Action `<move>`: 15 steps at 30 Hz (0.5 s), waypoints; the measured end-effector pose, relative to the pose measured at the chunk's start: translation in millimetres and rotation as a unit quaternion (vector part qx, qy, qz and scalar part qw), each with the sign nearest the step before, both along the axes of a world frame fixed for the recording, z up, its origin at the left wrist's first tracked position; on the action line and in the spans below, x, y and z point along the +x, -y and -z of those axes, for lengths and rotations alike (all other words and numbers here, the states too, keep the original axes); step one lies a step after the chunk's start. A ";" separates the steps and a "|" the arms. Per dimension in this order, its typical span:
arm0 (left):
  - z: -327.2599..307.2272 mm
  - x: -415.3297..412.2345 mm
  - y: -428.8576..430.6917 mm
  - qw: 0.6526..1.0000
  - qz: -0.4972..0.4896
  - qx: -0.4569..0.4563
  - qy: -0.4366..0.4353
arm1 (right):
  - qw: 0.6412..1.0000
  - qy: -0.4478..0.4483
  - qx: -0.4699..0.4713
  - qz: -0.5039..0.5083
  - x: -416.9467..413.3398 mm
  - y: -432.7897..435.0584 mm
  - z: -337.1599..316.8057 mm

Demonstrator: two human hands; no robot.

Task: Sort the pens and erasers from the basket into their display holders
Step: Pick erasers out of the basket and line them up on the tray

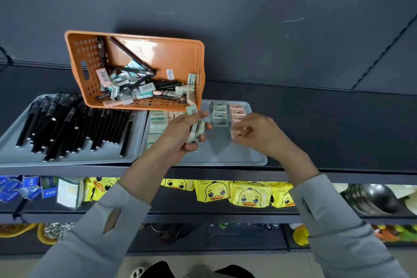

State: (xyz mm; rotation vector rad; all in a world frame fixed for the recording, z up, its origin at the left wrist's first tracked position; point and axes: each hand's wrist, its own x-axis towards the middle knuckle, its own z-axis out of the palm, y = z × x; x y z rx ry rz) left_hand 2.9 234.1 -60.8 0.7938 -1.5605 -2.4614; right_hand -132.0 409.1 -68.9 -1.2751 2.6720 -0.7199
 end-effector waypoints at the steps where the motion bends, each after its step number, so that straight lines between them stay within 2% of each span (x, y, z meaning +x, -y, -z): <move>1: 0.4 0.3 -1.2 1.000 0.004 -0.011 0.002 | 1.000 0.000 0.027 -0.005 -3.6 -1.9 -1.3; 6: 3.7 1.6 -7.4 0.998 0.020 -0.058 0.019 | 0.998 -0.016 0.056 -0.003 -6.0 -12.0 -13.7; 10: 6.4 -0.7 -14.6 0.995 0.032 -0.085 0.032 | 0.995 0.057 0.074 -0.026 4.9 -28.8 -17.2; 15: 5.8 -2.8 -30.7 0.990 0.068 -0.122 0.027 | 0.999 -0.030 0.036 -0.012 12.6 -30.7 -2.7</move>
